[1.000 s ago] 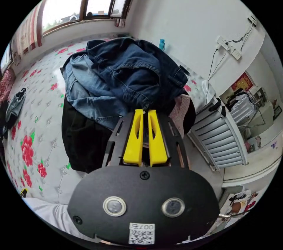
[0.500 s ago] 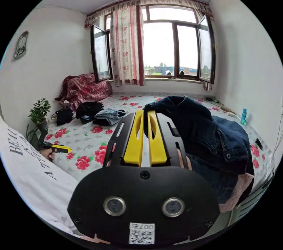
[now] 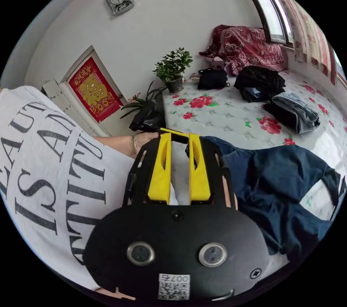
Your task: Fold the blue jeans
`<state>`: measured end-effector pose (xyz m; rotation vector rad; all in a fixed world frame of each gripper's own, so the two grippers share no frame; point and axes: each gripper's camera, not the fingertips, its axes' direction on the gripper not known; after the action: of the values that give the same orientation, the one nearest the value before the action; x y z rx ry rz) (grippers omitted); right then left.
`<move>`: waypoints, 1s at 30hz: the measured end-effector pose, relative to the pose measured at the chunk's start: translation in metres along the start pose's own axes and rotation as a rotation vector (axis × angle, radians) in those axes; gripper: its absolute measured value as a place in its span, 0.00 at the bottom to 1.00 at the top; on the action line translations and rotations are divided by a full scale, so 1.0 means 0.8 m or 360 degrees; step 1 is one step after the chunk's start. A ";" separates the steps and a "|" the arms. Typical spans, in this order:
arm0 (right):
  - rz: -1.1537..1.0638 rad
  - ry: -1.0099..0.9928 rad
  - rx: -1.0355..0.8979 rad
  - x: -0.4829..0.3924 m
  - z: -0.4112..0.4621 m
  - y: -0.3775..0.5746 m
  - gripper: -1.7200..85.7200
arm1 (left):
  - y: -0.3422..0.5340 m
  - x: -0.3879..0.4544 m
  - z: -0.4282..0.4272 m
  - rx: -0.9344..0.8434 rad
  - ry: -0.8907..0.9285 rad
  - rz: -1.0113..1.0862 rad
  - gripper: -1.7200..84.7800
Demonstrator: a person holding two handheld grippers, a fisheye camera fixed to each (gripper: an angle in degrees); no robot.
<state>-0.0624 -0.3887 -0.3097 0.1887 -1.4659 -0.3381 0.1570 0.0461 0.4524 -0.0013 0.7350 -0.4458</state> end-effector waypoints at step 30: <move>0.0689 -0.0673 -0.0539 0.239 0.322 0.061 0.08 | -0.295 -0.122 -0.074 -0.0207 -0.0862 0.0312 0.05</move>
<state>-0.2997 -0.3864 -0.0881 -0.4952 -1.7872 -0.2747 -0.0377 -0.1200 0.5083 -0.1652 0.2258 -0.1929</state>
